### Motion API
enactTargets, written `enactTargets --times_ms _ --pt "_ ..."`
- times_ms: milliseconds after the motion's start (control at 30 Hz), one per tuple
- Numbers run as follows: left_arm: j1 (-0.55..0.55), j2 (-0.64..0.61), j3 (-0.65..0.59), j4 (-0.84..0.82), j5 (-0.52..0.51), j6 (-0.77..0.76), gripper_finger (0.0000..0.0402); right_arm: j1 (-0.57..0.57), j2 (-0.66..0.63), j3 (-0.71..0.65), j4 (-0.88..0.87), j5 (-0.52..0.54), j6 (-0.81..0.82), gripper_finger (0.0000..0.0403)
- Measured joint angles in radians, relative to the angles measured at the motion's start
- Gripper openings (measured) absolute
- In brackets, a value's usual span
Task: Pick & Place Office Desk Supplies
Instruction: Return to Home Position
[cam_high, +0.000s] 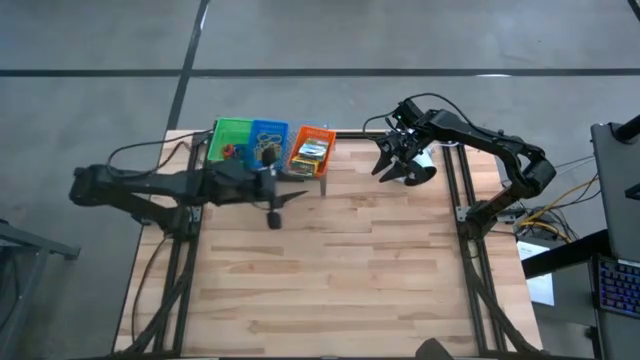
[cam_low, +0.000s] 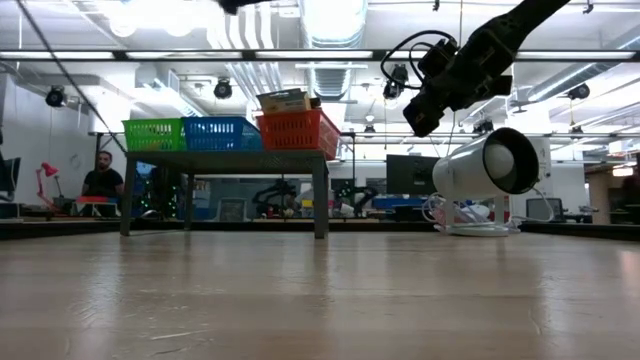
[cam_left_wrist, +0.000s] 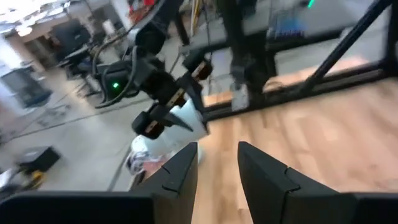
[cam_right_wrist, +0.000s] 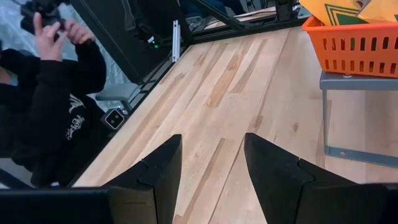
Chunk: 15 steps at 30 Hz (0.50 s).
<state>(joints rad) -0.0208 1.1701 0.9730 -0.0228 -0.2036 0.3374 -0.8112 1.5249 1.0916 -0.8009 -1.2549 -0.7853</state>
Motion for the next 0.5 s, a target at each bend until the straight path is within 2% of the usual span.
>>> enactTargets --times_ms 167,500 --pt "0.000 -0.162 -0.192 0.130 0.029 -0.110 0.0116 0.000 0.000 0.000 0.000 0.000 0.000 0.0171" --pt "-0.001 -0.472 -0.521 0.158 0.029 -0.072 0.0135 0.000 0.000 0.000 0.000 0.000 0.000 0.0171"
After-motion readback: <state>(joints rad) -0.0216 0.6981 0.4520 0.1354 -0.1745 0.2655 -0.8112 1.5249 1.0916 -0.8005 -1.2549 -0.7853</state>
